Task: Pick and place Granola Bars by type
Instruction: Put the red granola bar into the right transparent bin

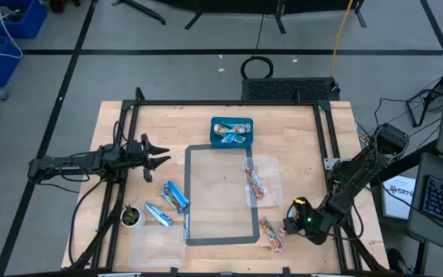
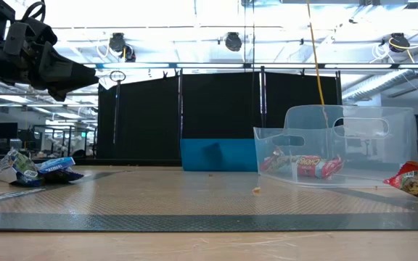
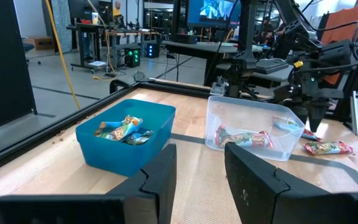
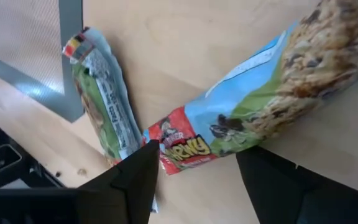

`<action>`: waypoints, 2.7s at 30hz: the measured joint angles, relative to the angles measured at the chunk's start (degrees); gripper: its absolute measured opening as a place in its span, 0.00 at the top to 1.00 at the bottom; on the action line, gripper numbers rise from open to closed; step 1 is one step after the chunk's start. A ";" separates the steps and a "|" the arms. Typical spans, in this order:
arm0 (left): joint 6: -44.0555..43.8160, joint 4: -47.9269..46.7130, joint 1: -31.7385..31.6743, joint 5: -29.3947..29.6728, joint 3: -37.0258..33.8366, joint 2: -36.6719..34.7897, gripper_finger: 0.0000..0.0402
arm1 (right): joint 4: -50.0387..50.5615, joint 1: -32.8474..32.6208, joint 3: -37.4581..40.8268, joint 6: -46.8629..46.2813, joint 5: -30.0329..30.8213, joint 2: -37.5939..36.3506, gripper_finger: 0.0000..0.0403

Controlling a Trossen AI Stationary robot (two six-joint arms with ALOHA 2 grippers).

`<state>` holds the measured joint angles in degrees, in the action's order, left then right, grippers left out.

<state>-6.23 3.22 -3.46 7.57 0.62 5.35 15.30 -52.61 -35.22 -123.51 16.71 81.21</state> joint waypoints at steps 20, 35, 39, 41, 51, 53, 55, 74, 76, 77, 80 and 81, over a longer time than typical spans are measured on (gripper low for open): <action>0.01 0.00 0.00 0.00 0.00 -0.01 0.66 | -0.71 0.50 8.21 -2.68 -0.19 -0.11 0.65; 0.02 0.00 0.02 0.00 0.00 -0.01 0.66 | -4.95 -0.43 8.61 9.66 4.52 0.04 0.99; -0.01 0.00 0.00 0.00 0.00 -0.01 0.66 | -10.78 -2.01 8.63 14.72 9.64 -0.56 0.99; 0.02 0.00 0.00 0.00 0.00 0.02 0.66 | -11.61 -2.77 8.73 17.56 12.83 -1.36 0.99; 0.02 -0.01 -0.01 -0.02 0.00 0.00 0.66 | -13.16 -5.57 8.71 31.69 25.29 -11.86 1.00; -0.01 -0.02 0.02 -0.02 0.00 -0.01 0.66 | -13.45 -5.69 8.69 35.05 27.04 -14.11 1.00; 0.00 -0.02 -0.01 -0.02 0.00 -0.01 0.66 | -13.51 -5.65 8.69 38.73 28.57 -16.38 1.00; -0.01 -0.02 -0.01 -0.02 0.00 -0.01 0.66 | -14.71 2.81 8.58 69.45 37.88 -26.10 1.00; -0.01 -0.02 0.01 -0.02 0.00 -0.01 0.66 | -16.13 5.86 8.58 72.12 34.97 -26.02 1.00; -0.01 -0.02 -0.01 -0.02 0.00 -0.01 0.66 | -17.57 7.41 8.58 73.87 33.48 -25.97 1.00; -0.01 0.00 0.01 -0.03 0.00 0.00 0.66 | -22.30 11.76 8.55 80.08 28.36 -25.99 1.00; 0.00 -0.02 0.01 -0.02 0.00 -0.01 0.66 | -23.49 13.20 8.54 81.88 26.72 -25.99 1.00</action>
<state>-6.23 3.20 -3.45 7.55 0.62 5.34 -8.19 -39.41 -26.68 -41.63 43.43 55.22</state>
